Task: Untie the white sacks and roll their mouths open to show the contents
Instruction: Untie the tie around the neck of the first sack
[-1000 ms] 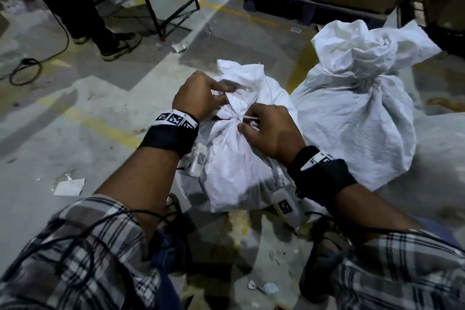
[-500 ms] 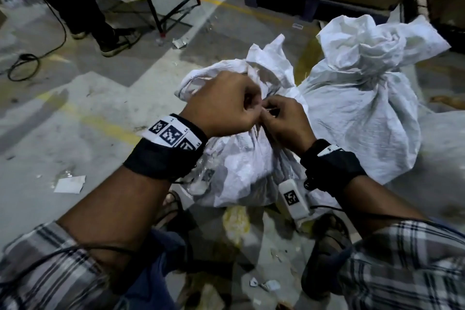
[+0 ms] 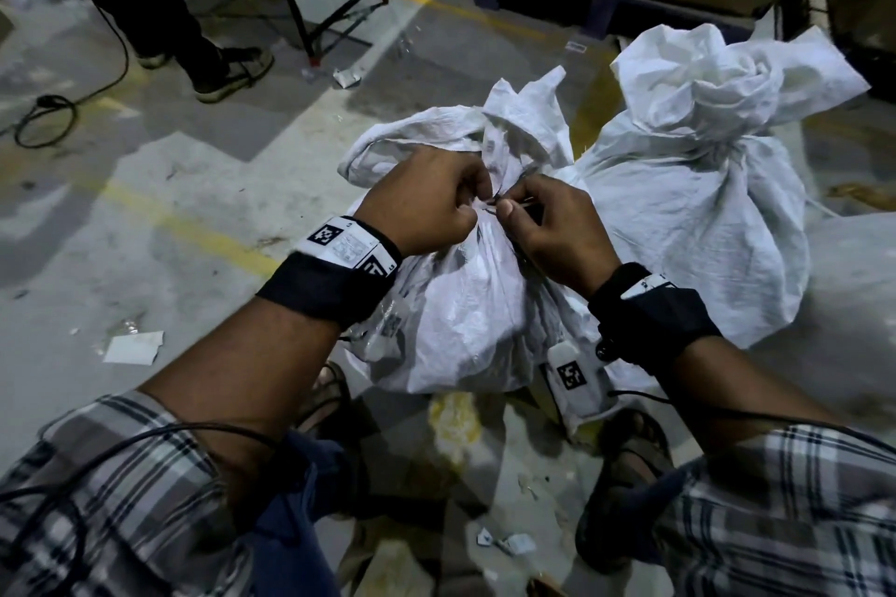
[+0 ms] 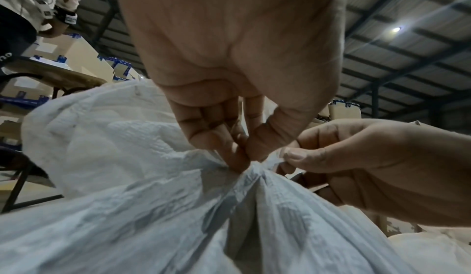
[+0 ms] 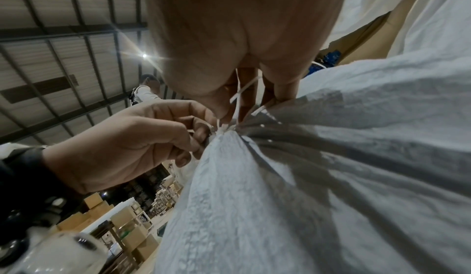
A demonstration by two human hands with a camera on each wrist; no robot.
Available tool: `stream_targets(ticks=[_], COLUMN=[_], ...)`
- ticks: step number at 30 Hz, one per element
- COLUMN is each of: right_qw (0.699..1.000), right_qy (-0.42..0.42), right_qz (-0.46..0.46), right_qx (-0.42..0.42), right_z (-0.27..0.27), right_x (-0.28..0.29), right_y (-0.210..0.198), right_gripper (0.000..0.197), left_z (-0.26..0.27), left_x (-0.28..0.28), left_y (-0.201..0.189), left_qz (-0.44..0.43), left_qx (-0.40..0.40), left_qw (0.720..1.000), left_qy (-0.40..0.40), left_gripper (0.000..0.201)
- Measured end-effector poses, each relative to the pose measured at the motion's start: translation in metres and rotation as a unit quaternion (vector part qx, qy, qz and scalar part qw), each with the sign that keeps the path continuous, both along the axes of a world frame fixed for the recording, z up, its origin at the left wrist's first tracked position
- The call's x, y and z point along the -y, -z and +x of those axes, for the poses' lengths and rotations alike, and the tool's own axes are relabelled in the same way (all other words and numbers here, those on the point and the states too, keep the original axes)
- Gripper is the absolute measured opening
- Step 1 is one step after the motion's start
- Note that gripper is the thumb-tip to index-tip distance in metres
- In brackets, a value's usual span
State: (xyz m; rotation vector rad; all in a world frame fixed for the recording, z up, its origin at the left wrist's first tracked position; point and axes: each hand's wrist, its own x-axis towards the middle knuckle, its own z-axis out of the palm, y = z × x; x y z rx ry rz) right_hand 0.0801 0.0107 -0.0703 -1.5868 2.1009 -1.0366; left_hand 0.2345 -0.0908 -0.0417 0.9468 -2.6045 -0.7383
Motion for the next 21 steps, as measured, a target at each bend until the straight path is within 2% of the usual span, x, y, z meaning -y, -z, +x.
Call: stream_targets(ticks=[5,9,13,16,21], right_qw=[0.999,0.998,0.996,0.999,0.997], right_qy=[-0.026,-0.032,-0.045,-0.028,-0.002], right_qz=[-0.003,-0.021,-0.027,-0.028,-0.043], right_qx=[-0.025,-0.054,-0.065,-0.018,0.061], right_z=[0.002,0.006,0.01,0.016,0.015], right_x=[-0.001,0.0,0.001,0.004,0.005], right_y=[-0.002,-0.003,-0.006,-0.006,-0.005], right_gripper=[0.016,0.01,0.004,0.005,0.009], left_z=[-0.005,-0.009,-0.01,-0.011,-0.011], left_x=[0.0,0.001,0.001,-0.002,-0.003], left_y=[0.001,0.004,0.01,0.017,0.023], left_qz=[-0.019,-0.047,-0.062,-0.057,-0.05], left_qx=[0.023,0.041,0.014,-0.021,-0.075], left_qw=[0.999,0.998,0.998,0.998,0.994], left_qy=[-0.012,-0.019,-0.016,-0.012,0.061], left_gripper=[0.032,0.032,0.022,0.014,0.019])
